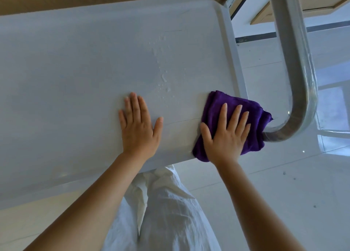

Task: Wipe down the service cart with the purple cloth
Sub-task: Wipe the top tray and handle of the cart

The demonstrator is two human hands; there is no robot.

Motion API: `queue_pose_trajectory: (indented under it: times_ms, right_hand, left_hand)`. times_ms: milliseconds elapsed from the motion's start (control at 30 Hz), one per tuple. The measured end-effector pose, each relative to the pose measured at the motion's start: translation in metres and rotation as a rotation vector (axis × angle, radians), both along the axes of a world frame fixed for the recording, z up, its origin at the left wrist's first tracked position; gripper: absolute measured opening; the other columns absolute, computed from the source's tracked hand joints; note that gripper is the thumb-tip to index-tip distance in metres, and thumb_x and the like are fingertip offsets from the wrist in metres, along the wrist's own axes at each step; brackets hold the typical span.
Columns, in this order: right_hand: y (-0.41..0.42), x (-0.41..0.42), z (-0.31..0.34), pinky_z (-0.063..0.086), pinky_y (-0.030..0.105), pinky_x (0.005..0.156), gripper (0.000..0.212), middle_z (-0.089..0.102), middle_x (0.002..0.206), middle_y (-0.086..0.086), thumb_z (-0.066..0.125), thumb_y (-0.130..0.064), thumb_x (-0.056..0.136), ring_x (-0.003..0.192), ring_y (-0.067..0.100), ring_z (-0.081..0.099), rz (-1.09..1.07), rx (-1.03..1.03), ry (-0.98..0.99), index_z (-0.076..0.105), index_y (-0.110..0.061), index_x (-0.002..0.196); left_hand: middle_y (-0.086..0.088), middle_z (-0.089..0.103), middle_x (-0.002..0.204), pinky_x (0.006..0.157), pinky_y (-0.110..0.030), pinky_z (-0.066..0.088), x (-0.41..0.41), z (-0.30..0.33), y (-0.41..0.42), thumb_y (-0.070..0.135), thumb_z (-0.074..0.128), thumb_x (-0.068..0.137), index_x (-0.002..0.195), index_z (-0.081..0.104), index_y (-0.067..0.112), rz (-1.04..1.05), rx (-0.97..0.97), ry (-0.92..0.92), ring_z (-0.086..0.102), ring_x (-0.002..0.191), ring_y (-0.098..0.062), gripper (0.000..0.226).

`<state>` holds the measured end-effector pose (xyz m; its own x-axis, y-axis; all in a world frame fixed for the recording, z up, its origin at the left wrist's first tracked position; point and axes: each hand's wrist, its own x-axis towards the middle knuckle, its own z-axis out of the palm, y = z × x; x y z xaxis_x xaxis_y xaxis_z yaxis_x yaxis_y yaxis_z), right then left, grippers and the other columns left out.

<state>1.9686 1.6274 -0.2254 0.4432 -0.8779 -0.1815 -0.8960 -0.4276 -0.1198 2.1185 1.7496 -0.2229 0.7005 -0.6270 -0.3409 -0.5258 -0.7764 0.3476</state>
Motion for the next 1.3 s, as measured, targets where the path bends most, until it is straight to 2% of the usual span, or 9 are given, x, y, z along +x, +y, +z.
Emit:
queue_pose_trajectory:
  times_ms: [100, 233, 400, 533, 700, 833, 933, 1067, 1300]
  right_hand:
    - [0.019, 0.023, -0.001, 0.022, 0.057, 0.108, 0.071, 0.032, 0.144, 0.028, 0.028, -0.055, 0.088, 0.133, 0.047, 0.028, 0.068, -0.010, 0.026, 0.036, -0.009, 0.141]
    - [0.031, 0.042, -0.002, 0.013, 0.051, 0.112, 0.071, 0.028, 0.147, 0.026, 0.024, -0.056, 0.090, 0.136, 0.045, 0.024, 0.195, -0.005, 0.031, 0.030, -0.011, 0.144]
    - [0.044, 0.066, 0.001, 0.015, 0.051, 0.109, 0.064, 0.031, 0.149, 0.015, 0.025, -0.054, 0.091, 0.136, 0.042, 0.025, 0.502, 0.015, 0.024, 0.030, -0.018, 0.144]
    - [0.039, 0.081, 0.001, 0.015, 0.051, 0.110, 0.059, 0.031, 0.150, 0.007, 0.026, -0.051, 0.092, 0.138, 0.038, 0.025, 0.705, 0.037, -0.017, 0.032, -0.025, 0.144]
    - [0.023, 0.104, -0.002, 0.012, 0.050, 0.111, 0.060, 0.029, 0.152, 0.006, 0.030, -0.053, 0.090, 0.139, 0.036, 0.023, 0.724, 0.018, 0.018, 0.028, -0.027, 0.145]
    - [0.010, 0.125, -0.004, 0.003, 0.047, 0.112, 0.063, 0.022, 0.154, 0.005, 0.026, -0.055, 0.090, 0.142, 0.034, 0.015, 0.719, 0.019, 0.038, 0.018, -0.027, 0.147]
    - [0.001, 0.145, -0.002, -0.007, 0.044, 0.113, 0.064, 0.007, 0.157, 0.002, 0.016, -0.058, 0.090, 0.143, 0.028, -0.004, 0.694, 0.052, 0.058, 0.002, -0.030, 0.147]
    - [-0.012, 0.177, 0.001, -0.009, 0.043, 0.112, 0.066, 0.003, 0.157, 0.000, 0.016, -0.058, 0.089, 0.144, 0.029, -0.005, 0.650, 0.072, 0.021, 0.005, -0.032, 0.148]
    - [-0.041, 0.223, 0.001, -0.008, 0.043, 0.114, 0.062, -0.008, 0.157, -0.001, 0.018, -0.055, 0.094, 0.143, 0.027, -0.014, 0.644, 0.054, 0.048, -0.003, -0.033, 0.148]
  left_hand:
    - [-0.017, -0.009, 0.155, 0.113, -0.039, -0.012, 0.002, 0.001, 0.000, 0.060, -0.003, 0.079, 0.146, -0.004, -0.001, -0.001, 0.016, 0.045, -0.012, 0.143, -0.027, 0.090]
    - [-0.015, -0.013, 0.155, 0.111, -0.036, -0.015, 0.009, 0.004, 0.003, 0.065, -0.002, 0.074, 0.146, -0.007, 0.001, 0.000, -0.013, 0.101, -0.017, 0.142, -0.024, 0.096]
    - [-0.012, -0.018, 0.154, 0.108, -0.031, -0.021, 0.017, 0.005, 0.006, 0.074, -0.005, 0.072, 0.146, -0.010, 0.005, -0.019, -0.043, 0.142, -0.028, 0.135, -0.012, 0.101]
    - [-0.011, -0.011, 0.156, 0.108, -0.030, -0.021, 0.019, 0.003, 0.010, 0.078, -0.014, 0.072, 0.145, -0.008, 0.007, -0.004, -0.084, 0.103, -0.027, 0.134, -0.010, 0.102]
    - [-0.014, 0.004, 0.156, 0.113, -0.039, -0.007, 0.016, -0.002, 0.008, 0.068, -0.013, 0.082, 0.141, -0.008, 0.008, 0.022, -0.088, 0.014, -0.012, 0.140, -0.016, 0.085]
    - [-0.017, 0.019, 0.153, 0.112, -0.044, 0.006, 0.017, -0.004, 0.007, 0.060, -0.005, 0.091, 0.142, 0.009, 0.003, 0.043, -0.112, -0.013, 0.005, 0.140, -0.024, 0.077]
    - [-0.017, 0.026, 0.150, 0.110, -0.044, 0.009, 0.021, -0.001, 0.003, 0.057, 0.001, 0.094, 0.143, 0.025, 0.002, 0.099, -0.149, 0.016, 0.013, 0.140, -0.027, 0.078]
    - [-0.020, 0.038, 0.144, 0.107, -0.050, 0.013, 0.039, 0.001, -0.007, 0.050, 0.007, 0.097, 0.138, 0.038, 0.000, 0.097, -0.174, -0.033, 0.029, 0.136, -0.034, 0.072]
    - [-0.015, 0.020, 0.153, 0.111, -0.033, -0.003, 0.094, 0.005, -0.050, 0.050, 0.010, 0.089, 0.145, 0.024, 0.002, 0.136, -0.231, -0.046, 0.011, 0.144, -0.027, 0.075]
